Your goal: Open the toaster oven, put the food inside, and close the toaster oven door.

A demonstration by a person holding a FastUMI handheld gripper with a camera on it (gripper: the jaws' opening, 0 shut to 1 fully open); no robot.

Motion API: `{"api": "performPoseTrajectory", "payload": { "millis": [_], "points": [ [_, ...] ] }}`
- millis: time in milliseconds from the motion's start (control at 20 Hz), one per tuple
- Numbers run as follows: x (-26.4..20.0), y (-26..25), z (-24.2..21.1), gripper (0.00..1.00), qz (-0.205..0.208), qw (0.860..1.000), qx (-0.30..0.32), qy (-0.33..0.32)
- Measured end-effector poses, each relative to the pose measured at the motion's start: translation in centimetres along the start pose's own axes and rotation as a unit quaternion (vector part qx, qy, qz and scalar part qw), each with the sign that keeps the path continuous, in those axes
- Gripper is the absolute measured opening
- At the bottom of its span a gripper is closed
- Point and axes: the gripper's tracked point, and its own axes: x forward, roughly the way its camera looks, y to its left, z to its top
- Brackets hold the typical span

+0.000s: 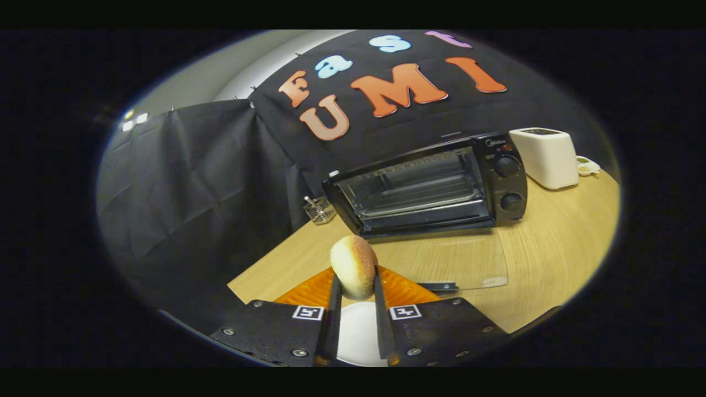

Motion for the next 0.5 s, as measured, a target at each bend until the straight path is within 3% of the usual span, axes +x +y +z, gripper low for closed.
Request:
{"api": "performPoseTrajectory", "payload": {
  "millis": [350,500],
  "points": [
    [4.7,0.4,3.9,0.29,0.028,0.994,0.103,-0.028],
    [7.1,-0.9,5.1,0.29,0.014,0.992,0.124,-0.025]
  ]
}}
